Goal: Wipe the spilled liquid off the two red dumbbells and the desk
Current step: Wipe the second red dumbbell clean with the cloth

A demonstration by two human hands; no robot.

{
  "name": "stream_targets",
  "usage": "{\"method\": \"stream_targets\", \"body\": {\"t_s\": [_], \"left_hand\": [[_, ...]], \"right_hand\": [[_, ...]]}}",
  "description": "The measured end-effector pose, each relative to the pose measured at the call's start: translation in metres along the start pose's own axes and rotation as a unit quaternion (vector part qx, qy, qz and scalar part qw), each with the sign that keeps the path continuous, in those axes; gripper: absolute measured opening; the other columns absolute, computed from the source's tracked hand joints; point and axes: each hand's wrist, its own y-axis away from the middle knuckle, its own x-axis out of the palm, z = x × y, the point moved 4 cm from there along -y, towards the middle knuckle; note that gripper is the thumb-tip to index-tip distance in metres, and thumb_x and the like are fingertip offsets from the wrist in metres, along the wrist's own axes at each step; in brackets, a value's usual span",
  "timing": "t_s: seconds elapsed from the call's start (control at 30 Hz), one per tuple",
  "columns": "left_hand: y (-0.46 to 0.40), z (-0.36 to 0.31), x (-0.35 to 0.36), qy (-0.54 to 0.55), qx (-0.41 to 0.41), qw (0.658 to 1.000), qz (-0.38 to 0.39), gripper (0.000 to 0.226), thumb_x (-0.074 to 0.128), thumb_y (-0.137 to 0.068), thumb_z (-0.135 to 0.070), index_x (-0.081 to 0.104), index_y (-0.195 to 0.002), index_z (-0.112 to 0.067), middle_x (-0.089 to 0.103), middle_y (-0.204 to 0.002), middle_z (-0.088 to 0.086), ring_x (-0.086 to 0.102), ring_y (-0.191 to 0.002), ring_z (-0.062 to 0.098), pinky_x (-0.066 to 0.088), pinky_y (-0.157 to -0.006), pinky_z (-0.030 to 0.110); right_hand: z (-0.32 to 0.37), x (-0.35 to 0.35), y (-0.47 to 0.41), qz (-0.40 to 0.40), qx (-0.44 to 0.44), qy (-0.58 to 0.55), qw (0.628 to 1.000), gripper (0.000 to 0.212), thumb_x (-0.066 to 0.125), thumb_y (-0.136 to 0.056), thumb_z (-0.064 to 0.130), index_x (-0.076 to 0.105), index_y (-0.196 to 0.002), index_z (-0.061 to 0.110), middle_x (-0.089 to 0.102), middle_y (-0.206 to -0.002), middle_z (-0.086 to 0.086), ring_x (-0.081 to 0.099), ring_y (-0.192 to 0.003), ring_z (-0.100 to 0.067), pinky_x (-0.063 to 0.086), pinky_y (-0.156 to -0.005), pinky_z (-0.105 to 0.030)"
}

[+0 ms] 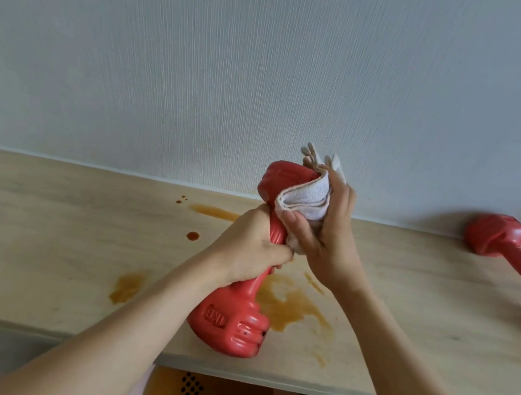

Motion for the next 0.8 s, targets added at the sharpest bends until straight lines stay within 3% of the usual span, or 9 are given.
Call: {"method": "stream_targets", "body": {"t_s": [0.1, 0.2, 0.27, 0.33, 0.47, 0.53, 0.63, 0.73, 0.8], "left_hand": [[-0.003, 0.0, -0.001, -0.019, 0.0, 1.0, -0.006, 0.019, 0.059, -0.072, 0.007, 0.056, -0.074, -0.012, 0.055, -0.054, 0.003, 0.054, -0.044, 0.012, 0.043, -0.047, 0.025], [-0.005, -0.005, 0.0, -0.091, 0.025, 0.995, -0.027, 0.027, 0.055, -0.075, 0.003, 0.05, -0.063, -0.021, 0.052, -0.049, -0.002, 0.05, -0.038, 0.003, 0.038, -0.042, 0.015], [-0.003, -0.012, 0.002, -0.144, 0.048, 0.988, -0.026, 0.034, 0.052, -0.075, 0.002, 0.044, -0.06, -0.028, 0.047, -0.047, -0.006, 0.05, -0.04, -0.001, 0.031, -0.038, 0.01], [-0.003, -0.009, 0.002, -0.117, 0.044, 0.992, -0.024, 0.03, 0.055, -0.074, 0.003, 0.049, -0.062, -0.024, 0.051, -0.048, -0.005, 0.051, -0.041, 0.002, 0.034, -0.04, 0.011], [-0.003, 0.002, -0.001, -0.043, 0.009, 0.999, -0.009, 0.018, 0.06, -0.069, 0.006, 0.055, -0.082, -0.006, 0.056, -0.056, 0.005, 0.056, -0.047, 0.016, 0.046, -0.049, 0.028], [-0.003, 0.001, 0.0, -0.03, 0.011, 0.999, 0.016, 0.023, 0.06, -0.07, 0.006, 0.052, -0.083, -0.011, 0.055, -0.058, 0.006, 0.055, -0.048, 0.015, 0.047, -0.049, 0.029], [-0.003, 0.001, 0.002, -0.01, 0.004, 0.999, 0.046, 0.026, 0.059, -0.071, 0.007, 0.052, -0.082, -0.016, 0.053, -0.059, 0.004, 0.053, -0.048, 0.013, 0.046, -0.049, 0.027], [-0.007, 0.003, 0.001, -0.014, -0.009, 0.999, 0.031, 0.021, 0.058, -0.072, 0.008, 0.054, -0.08, -0.011, 0.054, -0.055, 0.002, 0.053, -0.045, 0.01, 0.044, -0.047, 0.025], [-0.008, 0.0, 0.0, -0.029, 0.003, 1.0, 0.007, 0.02, 0.056, -0.072, 0.008, 0.053, -0.069, -0.011, 0.053, -0.047, -0.003, 0.049, -0.039, 0.005, 0.04, -0.044, 0.022]], "right_hand": [[0.0, 0.004, -0.003, 0.007, 0.052, -0.012, 0.999, 0.071, 0.069, -0.082, 0.033, 0.03, -0.139, 0.017, 0.03, -0.134, -0.01, 0.036, -0.121, 0.007, 0.029, -0.098, -0.003], [0.019, 0.014, -0.011, -0.03, 0.095, 0.1, 0.99, 0.068, 0.065, -0.081, 0.043, 0.034, -0.135, 0.017, 0.028, -0.134, -0.012, 0.051, -0.112, -0.031, 0.046, -0.094, -0.035], [0.027, 0.018, -0.016, -0.042, 0.098, 0.231, 0.967, 0.068, 0.062, -0.081, 0.051, 0.037, -0.133, 0.015, 0.03, -0.133, -0.017, 0.05, -0.104, -0.043, 0.048, -0.084, -0.045], [0.028, 0.017, -0.017, -0.046, 0.083, 0.23, 0.969, 0.069, 0.064, -0.08, 0.051, 0.038, -0.133, 0.017, 0.031, -0.133, -0.016, 0.051, -0.104, -0.042, 0.049, -0.083, -0.044], [0.005, 0.005, -0.006, -0.005, 0.065, 0.001, 0.998, 0.071, 0.068, -0.076, 0.051, 0.033, -0.134, 0.028, 0.033, -0.134, -0.009, 0.043, -0.122, -0.012, 0.04, -0.102, -0.024], [-0.009, 0.0, -0.001, 0.006, 0.078, -0.043, 0.996, 0.073, 0.067, -0.075, 0.058, 0.03, -0.133, 0.033, 0.04, -0.133, -0.014, 0.043, -0.127, -0.022, 0.04, -0.105, -0.044], [-0.017, -0.001, 0.004, 0.019, 0.096, -0.06, 0.993, 0.072, 0.067, -0.073, 0.062, 0.031, -0.13, 0.037, 0.047, -0.125, -0.017, 0.05, -0.118, -0.032, 0.044, -0.095, -0.055], [-0.004, 0.002, -0.002, 0.0, 0.112, -0.036, 0.993, 0.076, 0.074, -0.074, 0.048, 0.033, -0.133, 0.024, 0.04, -0.129, -0.013, 0.053, -0.11, -0.015, 0.044, -0.098, -0.036], [0.01, 0.007, -0.01, -0.038, 0.13, 0.051, 0.989, 0.072, 0.073, -0.075, 0.042, 0.035, -0.132, 0.019, 0.034, -0.13, -0.01, 0.057, -0.102, -0.019, 0.046, -0.09, -0.032]]}}
